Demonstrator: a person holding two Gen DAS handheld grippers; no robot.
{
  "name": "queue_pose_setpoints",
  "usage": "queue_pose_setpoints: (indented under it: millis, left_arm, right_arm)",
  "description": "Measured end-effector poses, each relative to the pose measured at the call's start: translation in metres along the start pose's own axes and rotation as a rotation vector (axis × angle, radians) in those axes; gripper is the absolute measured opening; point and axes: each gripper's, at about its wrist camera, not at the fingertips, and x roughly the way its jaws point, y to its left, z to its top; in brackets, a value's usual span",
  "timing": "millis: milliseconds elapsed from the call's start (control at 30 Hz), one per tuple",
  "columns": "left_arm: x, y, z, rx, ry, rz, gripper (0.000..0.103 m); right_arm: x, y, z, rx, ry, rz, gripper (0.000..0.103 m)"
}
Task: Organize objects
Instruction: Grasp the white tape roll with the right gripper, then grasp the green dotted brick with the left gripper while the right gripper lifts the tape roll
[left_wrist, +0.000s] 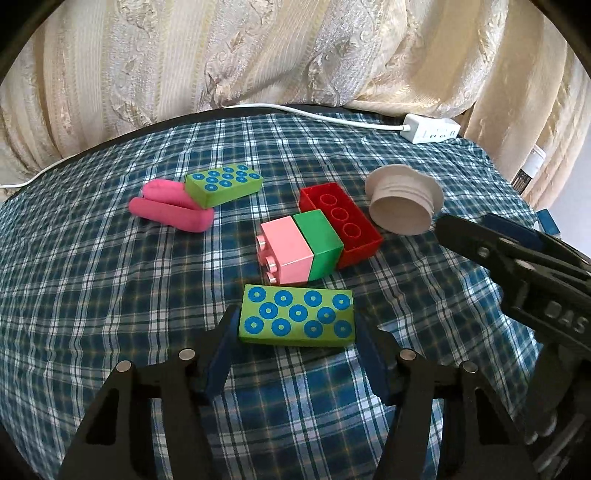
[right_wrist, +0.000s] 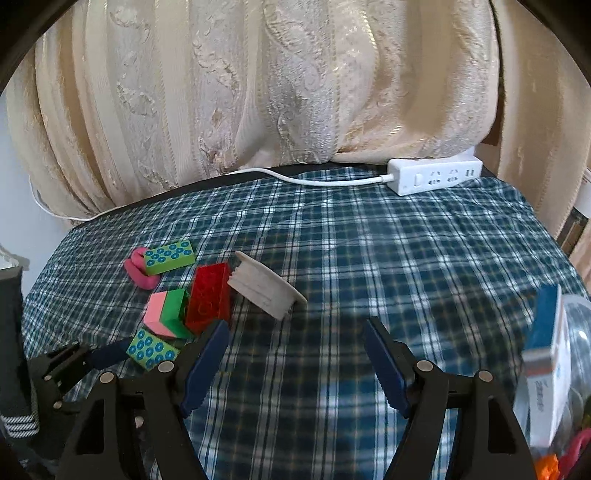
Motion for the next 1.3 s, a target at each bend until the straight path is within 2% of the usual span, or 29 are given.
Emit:
queue_pose_setpoints:
  millis: [667,767,833,900,967,1300]
  left_arm:
    - [-0.011,0.006,0.0,-0.03,-0.02,0.029,0.062]
    - [-0.011,0.007,0.0,-0.032,-0.018,0.03,0.062]
    - [-0.011,0.007,-0.001,-0.034,-0.017,0.032,0.062]
    - [-0.011,0.007,-0.001,-0.034,-0.017,0.033,0.062]
    - [-0.01,0.007,-0.001,-0.033,-0.018,0.032,0.062]
    - [-0.017,0.001,-0.003,-0.01,-0.046,0.056,0.062]
  right_arm:
    - [0.046,0.026,0.02,-0.182,0.015,0.029,0.077]
    - [0.048,0.028,0.02,-0.193,0.019,0.039,0.068]
    - [0.049,0.03,0.021,-0.203,0.023,0.041,0.056]
    - [0.05,0.031,0.02,-0.211,0.034,0.035,0.036]
    - [0.051,0.032,0.018,-0.213,0.043,0.033,0.028]
    - [0.025,0.03,0.012,-0.159,0.004,0.039,0.022]
